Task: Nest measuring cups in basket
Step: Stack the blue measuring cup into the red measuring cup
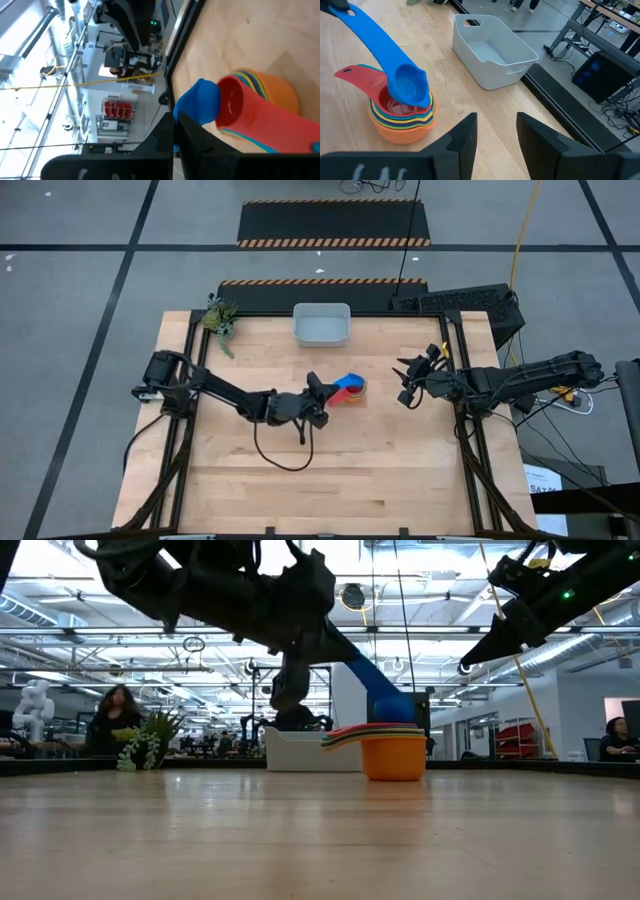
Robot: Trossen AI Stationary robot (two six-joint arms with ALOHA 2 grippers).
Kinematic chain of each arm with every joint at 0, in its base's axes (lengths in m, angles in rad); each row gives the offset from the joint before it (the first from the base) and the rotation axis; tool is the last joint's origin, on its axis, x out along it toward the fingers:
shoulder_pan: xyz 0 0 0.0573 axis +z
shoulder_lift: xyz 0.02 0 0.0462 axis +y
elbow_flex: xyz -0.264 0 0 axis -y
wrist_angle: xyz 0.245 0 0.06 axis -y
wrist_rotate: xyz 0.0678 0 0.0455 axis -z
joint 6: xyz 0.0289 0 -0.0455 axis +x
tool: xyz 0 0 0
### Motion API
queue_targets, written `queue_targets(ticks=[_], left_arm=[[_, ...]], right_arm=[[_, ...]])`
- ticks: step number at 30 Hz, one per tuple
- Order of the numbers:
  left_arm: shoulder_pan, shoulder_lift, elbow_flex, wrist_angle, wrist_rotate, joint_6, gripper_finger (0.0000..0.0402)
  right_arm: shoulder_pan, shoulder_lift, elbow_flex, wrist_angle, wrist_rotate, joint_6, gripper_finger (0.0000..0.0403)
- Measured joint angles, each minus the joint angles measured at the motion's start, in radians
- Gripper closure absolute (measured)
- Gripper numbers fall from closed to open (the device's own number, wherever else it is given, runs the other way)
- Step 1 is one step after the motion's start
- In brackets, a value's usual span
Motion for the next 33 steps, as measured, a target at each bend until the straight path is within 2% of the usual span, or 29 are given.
queue_targets(ticks=[4,8,16,23,28,33], left_arm=[[0.0,0.033,0.0,0.037,-0.032,0.02,0.0392],[0.001,0.035,0.0,0.046,-0.019,0.013,0.0395],[0.0,0.035,0.0,0.004,-0.016,-0.031,0.033],[0.001,0.033,0.0,-0.056,-0.016,-0.183,0.0289],[0.014,0.006,0.0,-0.171,-0.001,-0.34,0.0264],[0.038,-0.052,0.0,-0.331,0.109,-0.57,0.0248]], right_arm=[[0.0,0.0,0.0,0.003,0.0,0.0,0.0273],[0.0,0.0,0.0,0.003,0.0,0.0,0.0273],[0.0,0.0,0.0,0.003,0.0,0.0,0.0273],[0.0,0.0,0.0,0.003,0.0,0.0,0.0273],[0.0,0.0,0.0,0.002,0.0,0.0,0.0273],[0.0,0.0,0.0,0.002,0.0,0.0,0.0273]])
